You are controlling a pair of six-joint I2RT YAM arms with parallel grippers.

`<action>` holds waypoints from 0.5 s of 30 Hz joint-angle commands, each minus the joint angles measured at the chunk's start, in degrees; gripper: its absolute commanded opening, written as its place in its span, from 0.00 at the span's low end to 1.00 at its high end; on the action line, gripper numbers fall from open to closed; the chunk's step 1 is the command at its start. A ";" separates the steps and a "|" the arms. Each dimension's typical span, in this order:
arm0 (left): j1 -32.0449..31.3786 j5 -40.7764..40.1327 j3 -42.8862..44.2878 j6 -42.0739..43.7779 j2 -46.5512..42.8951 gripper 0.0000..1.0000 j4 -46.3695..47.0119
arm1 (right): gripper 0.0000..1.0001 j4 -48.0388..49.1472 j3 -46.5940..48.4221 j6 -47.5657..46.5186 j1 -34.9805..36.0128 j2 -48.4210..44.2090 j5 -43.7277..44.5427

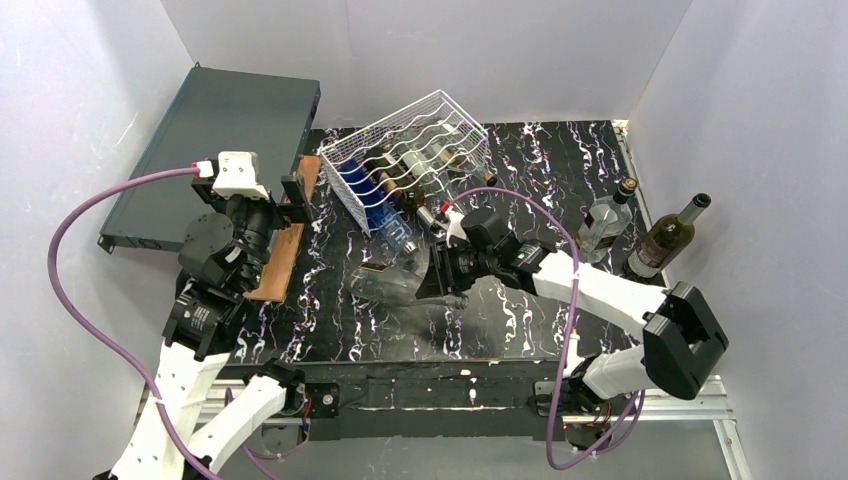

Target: Put the wine bottle on the wine rack

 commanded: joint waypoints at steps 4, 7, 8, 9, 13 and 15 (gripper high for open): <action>0.04 -1.04 -0.39 0.01 0.27 0.99 1.54 | 0.01 18.07 2.17 8.76 -0.43 1.45 -5.47; 0.03 -0.93 -0.17 -0.04 0.29 0.99 1.32 | 0.01 24.44 0.02 15.99 -0.90 1.29 -6.31; 0.03 -0.84 -0.20 -0.04 0.22 0.99 1.32 | 0.01 26.59 -0.83 18.52 -1.07 1.18 -6.36; 0.02 -0.79 -0.26 -0.08 0.14 0.99 1.40 | 0.01 28.39 -1.54 21.57 -1.46 1.06 -6.36; 0.04 -0.87 -0.28 0.02 0.36 1.00 1.41 | 0.01 36.60 -4.38 29.83 -3.32 0.46 -7.36; 0.04 -0.83 -0.22 -0.07 0.38 0.99 1.32 | 0.01 38.90 -4.82 32.10 -4.61 0.32 -8.14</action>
